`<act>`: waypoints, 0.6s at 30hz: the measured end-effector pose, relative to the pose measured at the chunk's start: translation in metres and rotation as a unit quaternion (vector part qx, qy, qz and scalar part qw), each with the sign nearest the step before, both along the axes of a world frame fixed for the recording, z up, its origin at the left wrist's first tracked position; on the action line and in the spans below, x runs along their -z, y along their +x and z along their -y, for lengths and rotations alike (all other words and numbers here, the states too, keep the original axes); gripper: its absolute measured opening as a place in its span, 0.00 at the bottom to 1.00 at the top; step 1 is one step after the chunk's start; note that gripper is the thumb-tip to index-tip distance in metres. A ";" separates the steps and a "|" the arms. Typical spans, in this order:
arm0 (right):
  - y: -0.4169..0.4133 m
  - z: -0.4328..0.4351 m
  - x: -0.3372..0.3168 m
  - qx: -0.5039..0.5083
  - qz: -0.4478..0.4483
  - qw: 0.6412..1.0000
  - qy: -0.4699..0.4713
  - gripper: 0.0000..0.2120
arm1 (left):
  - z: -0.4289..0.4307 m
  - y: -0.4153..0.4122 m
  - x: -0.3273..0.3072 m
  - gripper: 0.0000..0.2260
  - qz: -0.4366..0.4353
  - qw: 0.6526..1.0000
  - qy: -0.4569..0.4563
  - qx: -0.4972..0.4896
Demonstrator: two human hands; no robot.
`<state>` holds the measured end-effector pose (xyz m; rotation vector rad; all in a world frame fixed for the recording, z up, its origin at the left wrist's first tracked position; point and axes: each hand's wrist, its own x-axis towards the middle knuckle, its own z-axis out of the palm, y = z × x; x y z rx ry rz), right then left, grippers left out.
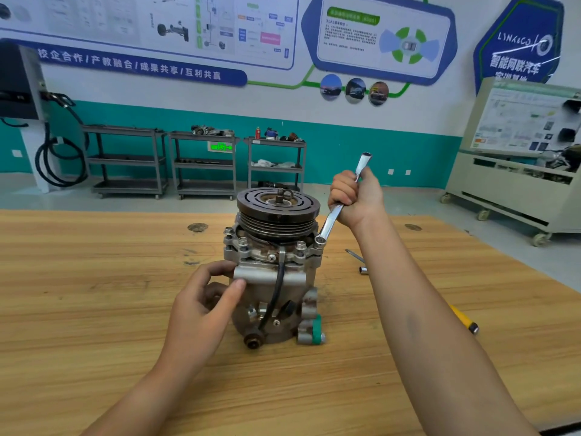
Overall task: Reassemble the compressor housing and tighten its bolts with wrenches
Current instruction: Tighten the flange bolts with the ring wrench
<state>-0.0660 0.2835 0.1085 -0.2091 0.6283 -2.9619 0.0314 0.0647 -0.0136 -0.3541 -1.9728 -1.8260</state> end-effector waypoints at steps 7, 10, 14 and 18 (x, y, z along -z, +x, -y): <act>-0.004 0.003 0.000 -0.011 -0.009 0.999 0.043 0.30 | -0.001 0.000 -0.001 0.10 0.002 1.000 0.004 0.000; -0.008 0.010 -0.007 -0.026 -0.002 0.994 0.110 0.33 | 0.000 0.000 -0.001 0.10 0.002 1.000 0.003 0.000; -0.012 0.016 -0.004 -0.014 0.045 0.990 0.136 0.35 | 0.000 -0.002 0.000 0.10 -0.003 1.000 0.006 -0.004; -0.005 0.003 0.016 0.005 0.080 0.997 0.022 0.33 | -0.001 -0.002 0.000 0.10 -0.007 1.000 0.010 -0.005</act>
